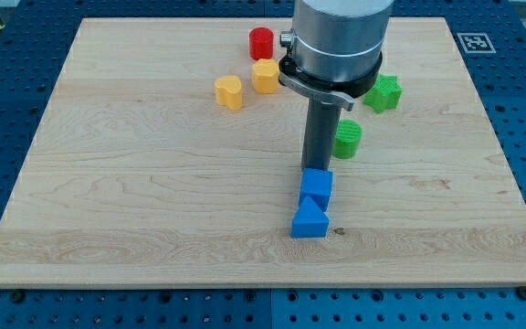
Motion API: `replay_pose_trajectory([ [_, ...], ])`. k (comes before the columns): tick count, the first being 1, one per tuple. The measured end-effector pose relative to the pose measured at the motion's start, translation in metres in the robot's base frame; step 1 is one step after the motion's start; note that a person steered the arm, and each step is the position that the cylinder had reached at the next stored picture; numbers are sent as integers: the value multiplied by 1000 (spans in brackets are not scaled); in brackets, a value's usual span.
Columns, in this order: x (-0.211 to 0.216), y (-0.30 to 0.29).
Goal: Slightly push the cube to the left
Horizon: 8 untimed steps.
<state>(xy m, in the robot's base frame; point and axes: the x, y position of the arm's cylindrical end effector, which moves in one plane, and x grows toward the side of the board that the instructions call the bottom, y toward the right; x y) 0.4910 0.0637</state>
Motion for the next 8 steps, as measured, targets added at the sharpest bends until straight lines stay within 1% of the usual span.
replay_pose_trajectory([
  [1, 8, 50],
  [3, 11, 75],
  [4, 29, 117],
  [5, 50, 126],
  [6, 63, 126],
  [7, 60, 89],
  [8, 27, 63],
])
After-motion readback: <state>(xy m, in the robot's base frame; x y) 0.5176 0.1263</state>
